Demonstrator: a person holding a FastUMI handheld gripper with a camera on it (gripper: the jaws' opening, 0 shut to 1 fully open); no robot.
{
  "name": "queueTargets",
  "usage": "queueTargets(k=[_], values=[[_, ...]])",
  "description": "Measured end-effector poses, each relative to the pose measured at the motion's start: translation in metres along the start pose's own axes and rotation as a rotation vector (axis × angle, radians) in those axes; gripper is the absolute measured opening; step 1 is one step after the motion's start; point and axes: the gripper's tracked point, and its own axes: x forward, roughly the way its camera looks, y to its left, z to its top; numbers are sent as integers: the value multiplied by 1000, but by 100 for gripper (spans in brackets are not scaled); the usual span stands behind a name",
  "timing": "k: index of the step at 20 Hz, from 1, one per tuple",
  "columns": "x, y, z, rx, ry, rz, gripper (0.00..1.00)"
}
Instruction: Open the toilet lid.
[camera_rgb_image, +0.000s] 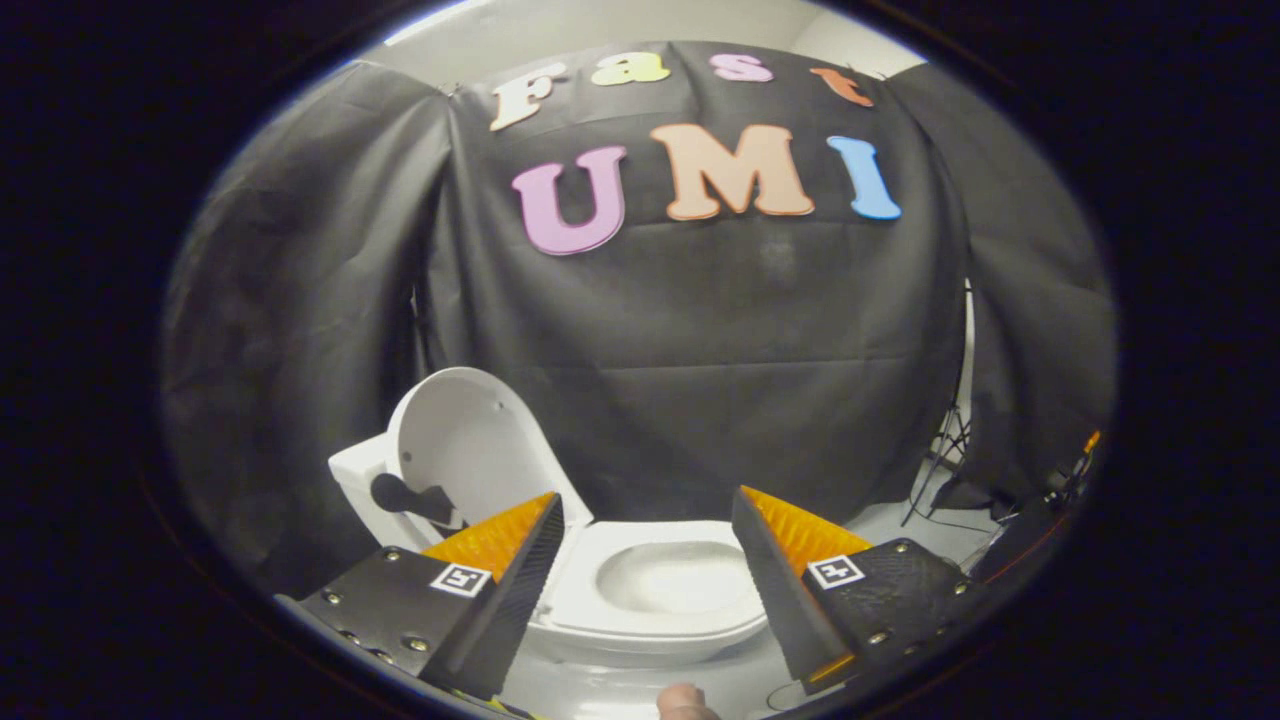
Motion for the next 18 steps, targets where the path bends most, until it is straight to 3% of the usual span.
queueTargets(k=[11, 18], values=[[-9, -79, 22, 102, -41, -76, 99], [-4, -68, 25, 62, -64, -79, 99]])
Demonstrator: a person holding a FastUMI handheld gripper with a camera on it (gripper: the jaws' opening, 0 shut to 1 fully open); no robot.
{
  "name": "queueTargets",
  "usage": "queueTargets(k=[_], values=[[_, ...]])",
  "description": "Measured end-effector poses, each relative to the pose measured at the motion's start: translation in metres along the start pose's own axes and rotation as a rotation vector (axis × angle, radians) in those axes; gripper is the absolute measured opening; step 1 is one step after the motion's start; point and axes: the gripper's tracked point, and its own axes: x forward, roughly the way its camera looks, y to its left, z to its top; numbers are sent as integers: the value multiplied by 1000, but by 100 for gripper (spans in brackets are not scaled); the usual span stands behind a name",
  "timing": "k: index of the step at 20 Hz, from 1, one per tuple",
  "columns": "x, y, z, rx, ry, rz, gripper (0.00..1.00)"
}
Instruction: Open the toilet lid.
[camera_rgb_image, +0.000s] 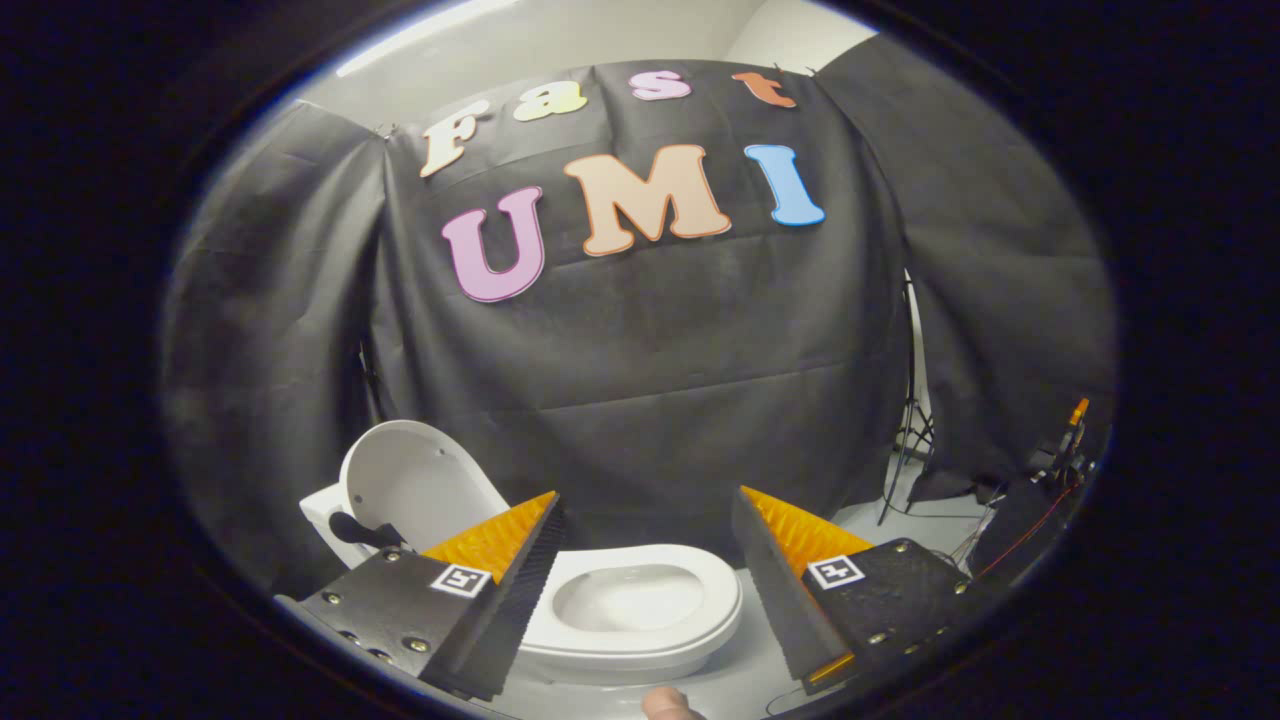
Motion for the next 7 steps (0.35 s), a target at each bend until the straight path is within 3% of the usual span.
queueTargets(k=[7], values=[[8, 2, -17, -76, 32, -11, 99]])
